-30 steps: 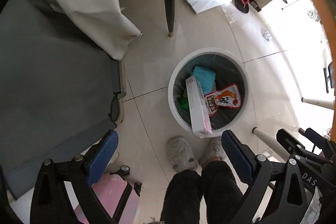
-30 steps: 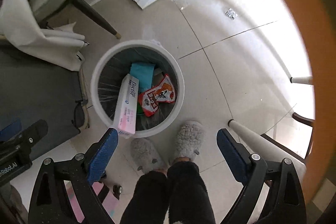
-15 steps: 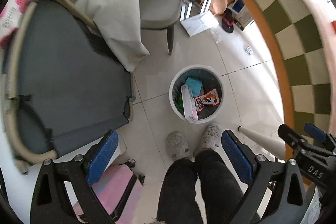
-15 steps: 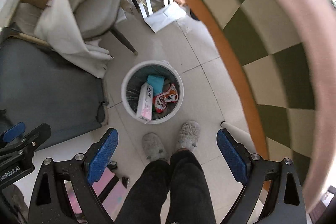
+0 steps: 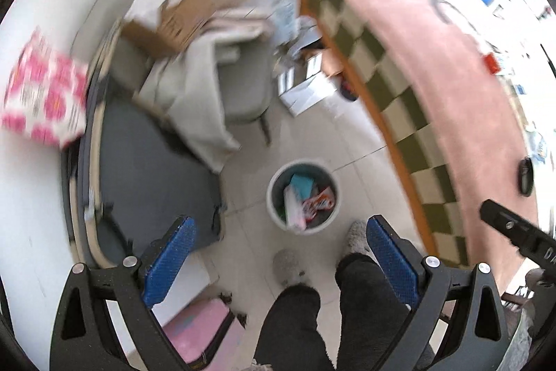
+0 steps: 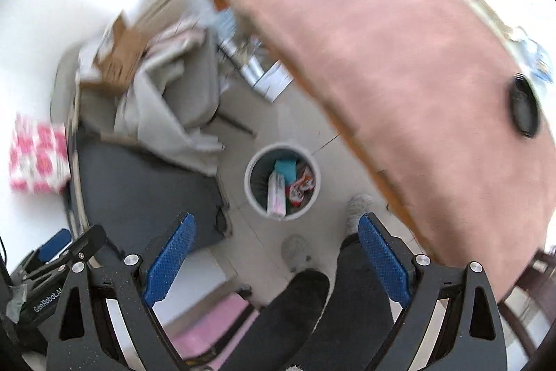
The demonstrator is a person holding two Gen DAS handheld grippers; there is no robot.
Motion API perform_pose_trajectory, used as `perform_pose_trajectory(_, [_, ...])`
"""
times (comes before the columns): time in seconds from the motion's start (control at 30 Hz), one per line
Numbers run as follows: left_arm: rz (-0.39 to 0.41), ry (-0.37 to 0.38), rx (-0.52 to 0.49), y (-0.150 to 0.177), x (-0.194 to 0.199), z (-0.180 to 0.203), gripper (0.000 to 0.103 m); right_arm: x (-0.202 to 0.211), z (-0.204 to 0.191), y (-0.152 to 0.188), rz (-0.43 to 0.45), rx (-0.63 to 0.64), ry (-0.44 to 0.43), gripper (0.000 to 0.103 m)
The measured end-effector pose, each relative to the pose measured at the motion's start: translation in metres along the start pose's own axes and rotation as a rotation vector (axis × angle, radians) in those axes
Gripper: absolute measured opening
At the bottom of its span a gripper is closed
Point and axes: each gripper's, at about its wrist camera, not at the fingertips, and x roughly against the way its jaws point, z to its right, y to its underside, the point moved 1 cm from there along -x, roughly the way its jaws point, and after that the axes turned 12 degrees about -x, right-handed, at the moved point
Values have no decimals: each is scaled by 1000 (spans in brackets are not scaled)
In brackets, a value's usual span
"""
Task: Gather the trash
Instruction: 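Move both tools back up toward the table, then grasp the blue printed bag with the right gripper while the left grasps the black lid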
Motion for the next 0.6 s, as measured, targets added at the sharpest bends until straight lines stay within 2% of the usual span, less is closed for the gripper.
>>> perform_pose_trajectory(0.13, [38, -13, -104, -52, 7, 61, 101, 34, 78, -45, 53, -168, 24, 96])
perform_pose_trajectory(0.23, [46, -18, -166, -96, -3, 115, 103, 53, 161, -93, 92, -299, 84, 96])
perform_pose_trajectory(0.33, [30, -28, -224, -138, -24, 167, 103, 61, 226, -142, 117, -354, 162, 96])
perform_pose_trajectory(0.47, [-8, -33, -277, -188, -53, 239, 103, 48, 295, -202, 115, -417, 210, 97])
perform_pose_trajectory(0.6, [-48, -24, -329, -221, -80, 295, 103, 23, 346, -250, 105, -480, 208, 97])
